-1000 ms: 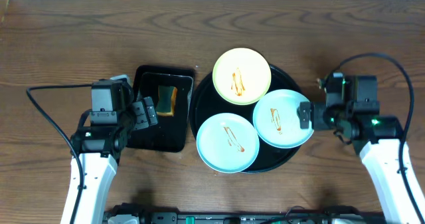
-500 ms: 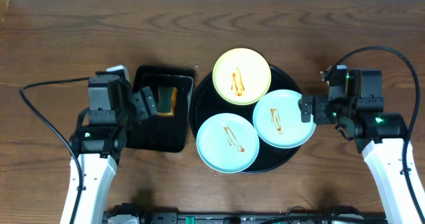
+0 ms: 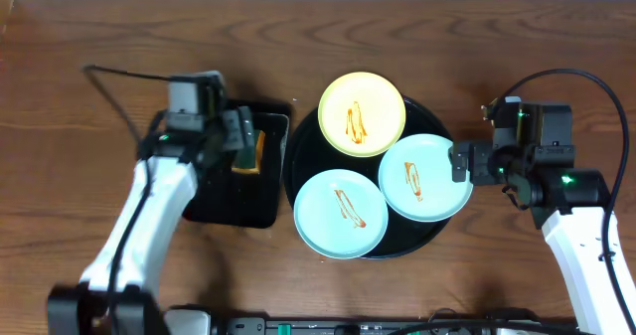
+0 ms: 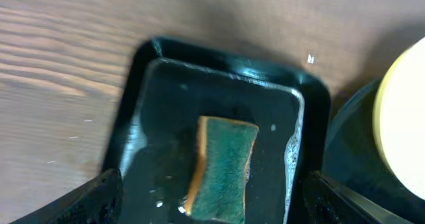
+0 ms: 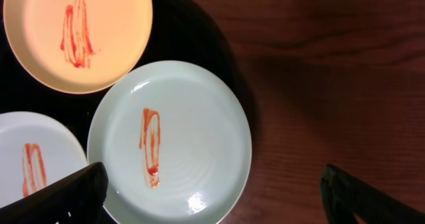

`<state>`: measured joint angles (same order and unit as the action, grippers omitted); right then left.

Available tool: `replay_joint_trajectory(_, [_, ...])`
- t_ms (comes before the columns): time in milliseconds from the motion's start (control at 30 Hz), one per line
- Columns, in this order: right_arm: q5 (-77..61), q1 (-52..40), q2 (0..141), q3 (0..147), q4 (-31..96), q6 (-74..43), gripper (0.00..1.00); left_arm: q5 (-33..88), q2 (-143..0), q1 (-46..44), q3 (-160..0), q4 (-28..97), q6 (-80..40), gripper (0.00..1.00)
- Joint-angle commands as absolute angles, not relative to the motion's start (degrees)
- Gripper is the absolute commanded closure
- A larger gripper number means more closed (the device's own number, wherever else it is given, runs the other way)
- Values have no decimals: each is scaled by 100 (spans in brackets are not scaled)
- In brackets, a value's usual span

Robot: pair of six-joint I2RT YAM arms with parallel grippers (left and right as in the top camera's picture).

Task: Clean dirty plates on tray and stack at the side
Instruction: 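Move the left gripper over the sponge in the black rectangular tray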

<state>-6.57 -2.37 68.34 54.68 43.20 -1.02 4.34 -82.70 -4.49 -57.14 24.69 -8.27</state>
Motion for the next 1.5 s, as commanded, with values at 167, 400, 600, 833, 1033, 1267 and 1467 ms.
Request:
replay_joint_trajectory(167, [-622, -189, 6783, 5548, 4307, -167, 1, 384, -9299, -631, -5776, 2174, -760, 23])
replay_joint_trajectory(400, [-624, -189, 6783, 5548, 4305, -167, 1, 386, -9789, -646, -5774, 2169, -821, 34])
replay_joint_trajectory(600, [-622, -189, 6783, 5548, 4303, -167, 1, 576, -9885, -703, -5771, 2167, -819, 34])
replay_joint_trajectory(833, [-624, -189, 6783, 5548, 4305, -167, 1, 493, -9896, -711, -5695, 2147, -819, 35])
replay_joint_trajectory(1033, [-624, -189, 6783, 5548, 4303, -167, 1, 491, -9902, -738, -5636, 2145, -819, 40])
replay_joint_trajectory(1267, [-624, -189, 6783, 5548, 4307, -167, 1, 489, -9904, -781, -5618, 2080, -819, 44])
replay_joint_trajectory(1467, [-624, -189, 6783, 5548, 4305, -167, 1, 491, -9913, -784, -5559, 2047, -821, 45])
